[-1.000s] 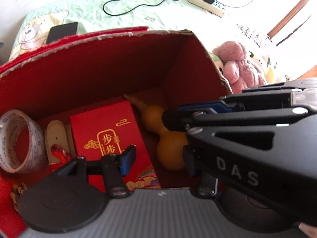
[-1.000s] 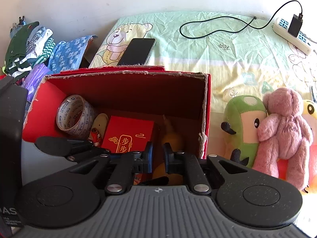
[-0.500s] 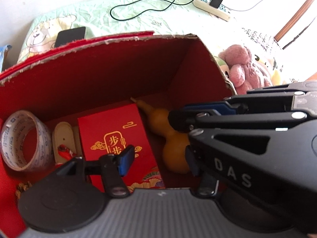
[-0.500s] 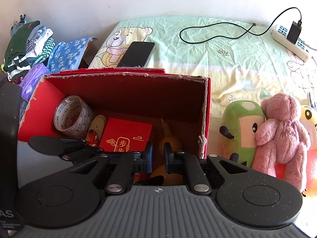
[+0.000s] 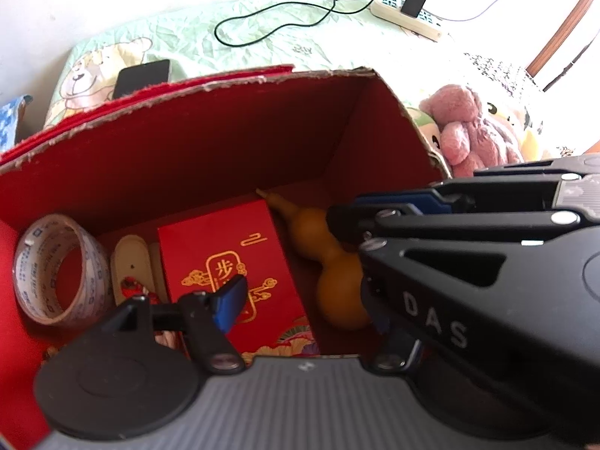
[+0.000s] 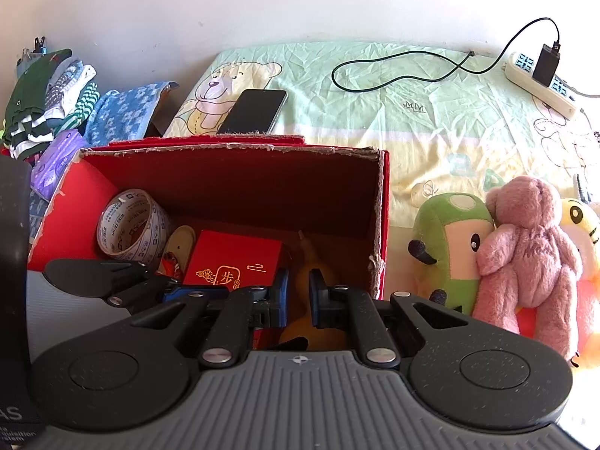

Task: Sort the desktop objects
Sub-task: 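Open the right tool to release the gourd inside the box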

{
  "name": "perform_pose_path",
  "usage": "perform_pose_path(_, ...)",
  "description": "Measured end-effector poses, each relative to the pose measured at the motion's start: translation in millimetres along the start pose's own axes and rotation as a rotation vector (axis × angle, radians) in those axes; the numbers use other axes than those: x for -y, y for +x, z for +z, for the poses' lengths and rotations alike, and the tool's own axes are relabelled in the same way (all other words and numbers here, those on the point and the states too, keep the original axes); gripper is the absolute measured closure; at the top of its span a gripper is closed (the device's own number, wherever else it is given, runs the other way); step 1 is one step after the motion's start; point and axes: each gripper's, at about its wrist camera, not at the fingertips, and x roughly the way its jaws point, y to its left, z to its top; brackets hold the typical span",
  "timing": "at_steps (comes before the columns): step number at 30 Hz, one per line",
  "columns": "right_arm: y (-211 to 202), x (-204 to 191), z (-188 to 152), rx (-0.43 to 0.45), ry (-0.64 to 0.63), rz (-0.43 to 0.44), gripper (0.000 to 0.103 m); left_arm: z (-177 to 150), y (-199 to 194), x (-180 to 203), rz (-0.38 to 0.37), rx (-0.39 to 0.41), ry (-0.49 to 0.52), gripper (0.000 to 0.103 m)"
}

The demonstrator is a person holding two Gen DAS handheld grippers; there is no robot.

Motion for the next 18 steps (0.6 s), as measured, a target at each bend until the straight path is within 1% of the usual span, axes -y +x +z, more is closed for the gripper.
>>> perform_pose_path(2, -1, 0, -1, 0.006, 0.0, 0.004, 0.091, -1, -1, 0, 0.003, 0.006, -0.004, 0.033)
perform_pose_path(7, -1, -2, -3, 0.018, -0.021, 0.009, 0.09, -6, -8, -3, 0.026, 0.026, -0.026, 0.033)
perform_pose_path(9, -1, -1, -4, 0.031, -0.013, 0.016, 0.09, -6, -11, -5, 0.042, 0.035, -0.036, 0.03)
perform_pose_path(11, -2, 1, -6, 0.042, -0.006, 0.021, 0.09, -7, -13, -7, 0.06, 0.039, -0.046, 0.025)
perform_pose_path(15, -2, 1, -7, 0.05, -0.012, 0.024, 0.09, -10, -14, -9, 0.069, 0.037, -0.068, 0.024)
perform_pose_path(18, -3, 2, -7, 0.053, -0.005, 0.03, 0.089, -12, -14, -9, 0.094, 0.037, -0.07, 0.023)
